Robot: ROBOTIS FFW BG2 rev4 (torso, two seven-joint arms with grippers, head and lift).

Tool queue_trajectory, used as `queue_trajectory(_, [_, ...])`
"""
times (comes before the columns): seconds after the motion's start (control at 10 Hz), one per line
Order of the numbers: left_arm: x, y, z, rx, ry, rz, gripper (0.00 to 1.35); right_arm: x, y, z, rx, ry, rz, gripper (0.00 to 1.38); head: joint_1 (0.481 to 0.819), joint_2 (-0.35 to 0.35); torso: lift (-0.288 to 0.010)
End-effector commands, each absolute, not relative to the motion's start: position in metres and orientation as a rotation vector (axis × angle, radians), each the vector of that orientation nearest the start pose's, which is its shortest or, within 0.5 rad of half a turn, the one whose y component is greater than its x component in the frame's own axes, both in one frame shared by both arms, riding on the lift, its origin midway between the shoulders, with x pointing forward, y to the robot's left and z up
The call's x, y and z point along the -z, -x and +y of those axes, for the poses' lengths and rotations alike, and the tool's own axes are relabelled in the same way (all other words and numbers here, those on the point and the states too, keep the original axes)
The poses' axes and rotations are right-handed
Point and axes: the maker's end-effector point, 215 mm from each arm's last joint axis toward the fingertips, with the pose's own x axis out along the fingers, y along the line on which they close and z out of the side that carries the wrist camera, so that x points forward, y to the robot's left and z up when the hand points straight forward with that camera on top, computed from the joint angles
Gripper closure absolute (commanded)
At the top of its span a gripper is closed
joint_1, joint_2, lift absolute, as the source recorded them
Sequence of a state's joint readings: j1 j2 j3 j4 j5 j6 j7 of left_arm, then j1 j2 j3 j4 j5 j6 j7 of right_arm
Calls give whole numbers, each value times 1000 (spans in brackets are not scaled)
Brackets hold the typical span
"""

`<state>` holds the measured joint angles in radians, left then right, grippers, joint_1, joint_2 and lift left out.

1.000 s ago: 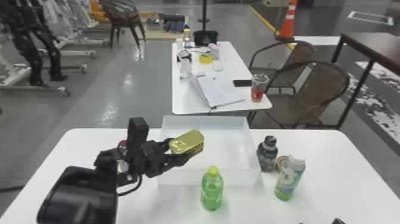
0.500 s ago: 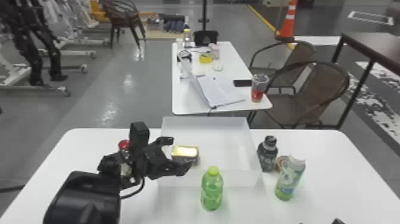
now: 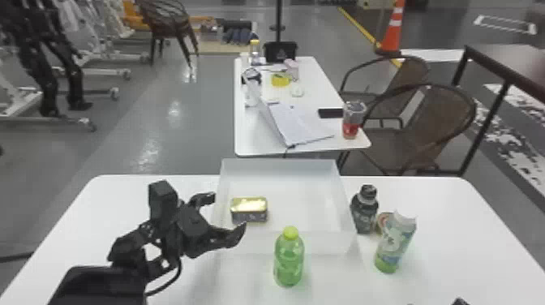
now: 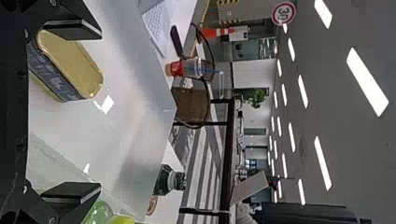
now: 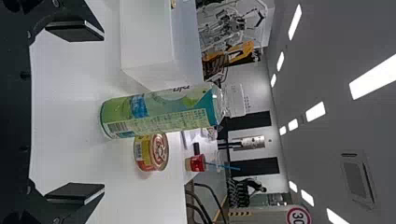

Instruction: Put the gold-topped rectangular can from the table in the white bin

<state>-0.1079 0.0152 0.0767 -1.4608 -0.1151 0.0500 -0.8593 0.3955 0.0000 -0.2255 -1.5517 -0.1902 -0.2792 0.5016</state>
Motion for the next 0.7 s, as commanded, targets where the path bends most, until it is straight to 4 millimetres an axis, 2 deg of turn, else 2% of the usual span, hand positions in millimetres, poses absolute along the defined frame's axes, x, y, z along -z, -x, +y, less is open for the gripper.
queue_trajectory(0.0, [372,-543,139,690,-38,90,153,455,-423,-268,-224,-129,83,150,549,0,-100])
queue_trajectory(0.2, [382,-520,176,530,24,79,154,455,-421,-267,-225,-126,86,150,549,0,-100])
queue_trajectory(0.6, [406,-468,223,295,99,62,157,458,-416,-268,-225,-117,95,150,549,0,-100])
